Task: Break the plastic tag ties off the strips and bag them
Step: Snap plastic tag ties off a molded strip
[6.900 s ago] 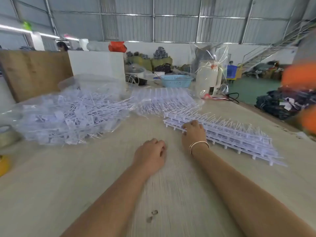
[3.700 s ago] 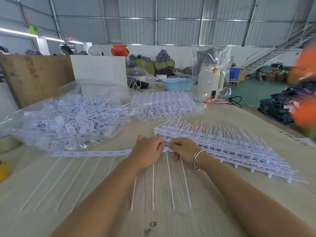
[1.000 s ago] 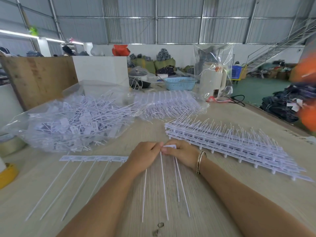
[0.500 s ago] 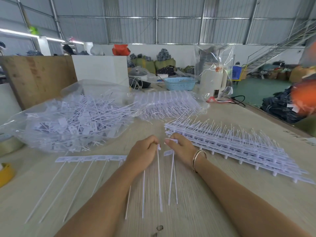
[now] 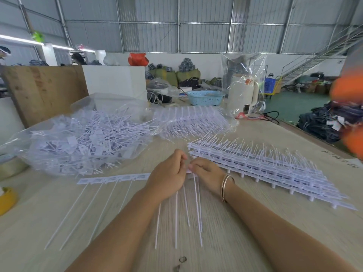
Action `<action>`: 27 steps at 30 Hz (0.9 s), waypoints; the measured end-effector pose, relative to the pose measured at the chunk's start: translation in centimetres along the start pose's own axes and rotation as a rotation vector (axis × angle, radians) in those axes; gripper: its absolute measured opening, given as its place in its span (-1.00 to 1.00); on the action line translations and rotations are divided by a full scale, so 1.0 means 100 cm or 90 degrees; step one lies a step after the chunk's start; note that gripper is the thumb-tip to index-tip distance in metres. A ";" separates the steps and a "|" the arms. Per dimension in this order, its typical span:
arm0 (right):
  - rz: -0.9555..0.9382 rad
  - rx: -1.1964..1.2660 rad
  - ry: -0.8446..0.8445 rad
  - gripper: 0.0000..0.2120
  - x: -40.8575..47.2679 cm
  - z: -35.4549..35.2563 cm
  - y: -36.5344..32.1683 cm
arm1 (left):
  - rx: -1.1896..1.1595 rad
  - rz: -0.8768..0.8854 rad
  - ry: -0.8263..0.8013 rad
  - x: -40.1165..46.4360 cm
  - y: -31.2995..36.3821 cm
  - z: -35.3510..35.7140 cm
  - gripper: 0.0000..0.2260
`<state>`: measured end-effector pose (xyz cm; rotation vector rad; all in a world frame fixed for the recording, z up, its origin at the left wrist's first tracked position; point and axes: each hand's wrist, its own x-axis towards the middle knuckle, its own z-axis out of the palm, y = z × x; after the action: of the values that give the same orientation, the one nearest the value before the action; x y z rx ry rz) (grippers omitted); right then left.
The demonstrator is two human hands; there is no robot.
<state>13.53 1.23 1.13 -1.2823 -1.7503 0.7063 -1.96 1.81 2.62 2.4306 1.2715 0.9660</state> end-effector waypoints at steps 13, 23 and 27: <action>0.048 0.113 -0.054 -0.83 -0.010 -0.004 -0.007 | -0.134 -0.107 -0.045 -0.002 -0.015 0.007 -0.66; -0.038 0.055 0.002 -0.90 -0.007 0.001 -0.007 | -0.279 -0.164 -0.015 0.003 -0.016 0.008 -0.66; -0.092 0.053 0.072 -0.86 -0.005 0.003 -0.005 | -0.321 -0.191 0.004 0.006 -0.012 0.009 -0.67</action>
<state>13.08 0.62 1.27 -1.1068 -1.6842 0.6058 -1.97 3.09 1.60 1.8003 1.1745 1.0523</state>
